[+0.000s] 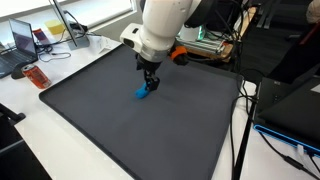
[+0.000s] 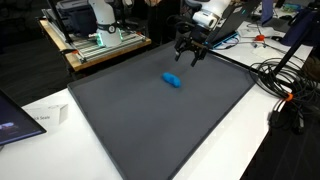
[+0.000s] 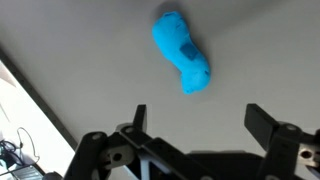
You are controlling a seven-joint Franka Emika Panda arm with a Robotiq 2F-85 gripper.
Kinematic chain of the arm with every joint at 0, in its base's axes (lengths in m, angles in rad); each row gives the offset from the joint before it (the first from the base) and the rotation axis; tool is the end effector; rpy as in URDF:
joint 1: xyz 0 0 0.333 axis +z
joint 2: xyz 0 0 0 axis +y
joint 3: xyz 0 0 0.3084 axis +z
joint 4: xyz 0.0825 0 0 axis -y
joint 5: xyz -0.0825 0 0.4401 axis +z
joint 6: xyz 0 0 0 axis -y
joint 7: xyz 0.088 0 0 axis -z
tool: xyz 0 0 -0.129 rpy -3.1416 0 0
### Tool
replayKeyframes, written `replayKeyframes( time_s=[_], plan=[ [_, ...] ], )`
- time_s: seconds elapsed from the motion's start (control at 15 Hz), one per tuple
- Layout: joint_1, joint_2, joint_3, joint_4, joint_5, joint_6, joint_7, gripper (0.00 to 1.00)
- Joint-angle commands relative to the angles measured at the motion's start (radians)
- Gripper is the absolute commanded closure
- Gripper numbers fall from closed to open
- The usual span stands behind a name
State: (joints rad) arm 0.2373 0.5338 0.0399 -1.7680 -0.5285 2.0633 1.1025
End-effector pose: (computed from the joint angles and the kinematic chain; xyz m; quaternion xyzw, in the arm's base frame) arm 0.6566 0.1483 0.1848 0.9399 -0.2494 0.0420 0.2296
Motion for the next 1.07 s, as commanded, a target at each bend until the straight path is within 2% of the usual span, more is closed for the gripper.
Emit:
replayKeyframes(
  time_s=[0.0,0.6,0.8,1.0],
  plan=[
    [-0.022,0.029,-0.015,0.082,0.069,-0.013,-0.172,0.00],
    [-0.110,0.059,-0.031,0.146,0.218,0.042,-0.621,0.00],
    [-0.138,0.062,-0.023,0.169,0.304,-0.007,-0.773,0.00],
    [-0.152,0.071,-0.021,0.209,0.370,-0.110,-0.874,0.00]
  ],
)
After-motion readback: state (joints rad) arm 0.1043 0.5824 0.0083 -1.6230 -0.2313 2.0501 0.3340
